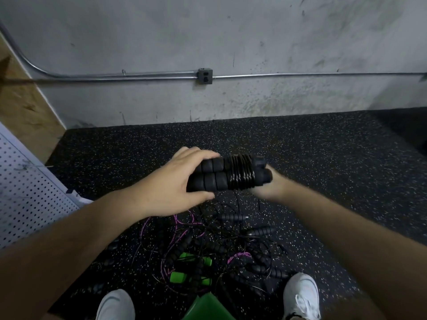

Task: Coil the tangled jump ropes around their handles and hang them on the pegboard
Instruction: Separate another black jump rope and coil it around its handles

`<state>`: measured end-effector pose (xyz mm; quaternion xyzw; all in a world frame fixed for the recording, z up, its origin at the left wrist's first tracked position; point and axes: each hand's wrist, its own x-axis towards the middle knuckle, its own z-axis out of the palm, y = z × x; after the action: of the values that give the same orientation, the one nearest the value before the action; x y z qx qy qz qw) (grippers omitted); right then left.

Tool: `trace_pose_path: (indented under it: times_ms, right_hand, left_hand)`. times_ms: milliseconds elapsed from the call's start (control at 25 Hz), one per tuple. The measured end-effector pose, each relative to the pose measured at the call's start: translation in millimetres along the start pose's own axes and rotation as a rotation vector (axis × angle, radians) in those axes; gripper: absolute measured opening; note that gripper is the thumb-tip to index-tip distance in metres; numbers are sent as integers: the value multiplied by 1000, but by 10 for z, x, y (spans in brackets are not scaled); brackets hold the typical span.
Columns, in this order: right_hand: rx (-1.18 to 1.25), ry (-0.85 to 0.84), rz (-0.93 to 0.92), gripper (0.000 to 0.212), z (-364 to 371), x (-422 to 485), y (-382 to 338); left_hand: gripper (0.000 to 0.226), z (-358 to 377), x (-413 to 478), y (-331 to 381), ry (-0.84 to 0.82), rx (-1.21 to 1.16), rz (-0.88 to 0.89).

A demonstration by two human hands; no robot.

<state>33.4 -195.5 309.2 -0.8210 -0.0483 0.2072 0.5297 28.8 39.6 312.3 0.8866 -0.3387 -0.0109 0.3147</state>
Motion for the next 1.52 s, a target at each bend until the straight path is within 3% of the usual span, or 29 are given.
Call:
trace_pose_path:
  times_ms: [80, 200, 360, 520, 680, 800, 920, 1000, 1080, 1160, 1240, 1360, 1520]
  right_hand:
    - [-129, 1, 30, 34, 361, -20, 119]
    - [-16, -57, 79, 37, 622, -15, 166]
    - [-47, -183, 167, 43, 734, -146, 27]
    - [-391, -286, 173, 33, 792, -400, -326]
    - [-958, 41, -101, 21, 400, -590, -696]
    - [-1114, 296, -254, 16, 2, -418, -662]
    - [-1050, 296, -303, 21, -260, -135, -407]
    - [-924, 235, -240, 13, -366, -2, -199]
    - [-605, 141, -181, 6, -388, 39, 0]
    - [-292, 17, -129, 18, -253, 27, 175]
    - [-271, -66, -40, 26, 86, -39, 299]
    - [-229, -42, 26, 33, 675, -129, 276]
    - [-367, -78, 11, 36, 1005, -241, -4]
  left_hand:
    - [74, 33, 36, -98, 43, 56, -54]
    - [80, 86, 69, -303, 46, 122, -122]
    - [82, 109, 104, -510, 113, 194, -180]
    - [80, 107, 118, -694, 116, 365, -217]
    - [72, 105, 70, -725, -5, 414, -122]
    - [67, 184, 26, -523, -87, 370, -26]
    - [61, 273, -56, -237, -203, 276, 79]
    - [59, 287, -105, -36, -213, 186, 113]
    - [61, 245, -125, 113, -145, 104, 100]
    - [67, 172, -124, 156, -59, 30, 11]
    - [72, 122, -86, 112, 22, 14, -85]
    - [68, 125, 33, -83, 129, 161, -91]
    - [66, 204, 131, -475, 54, 298, -178]
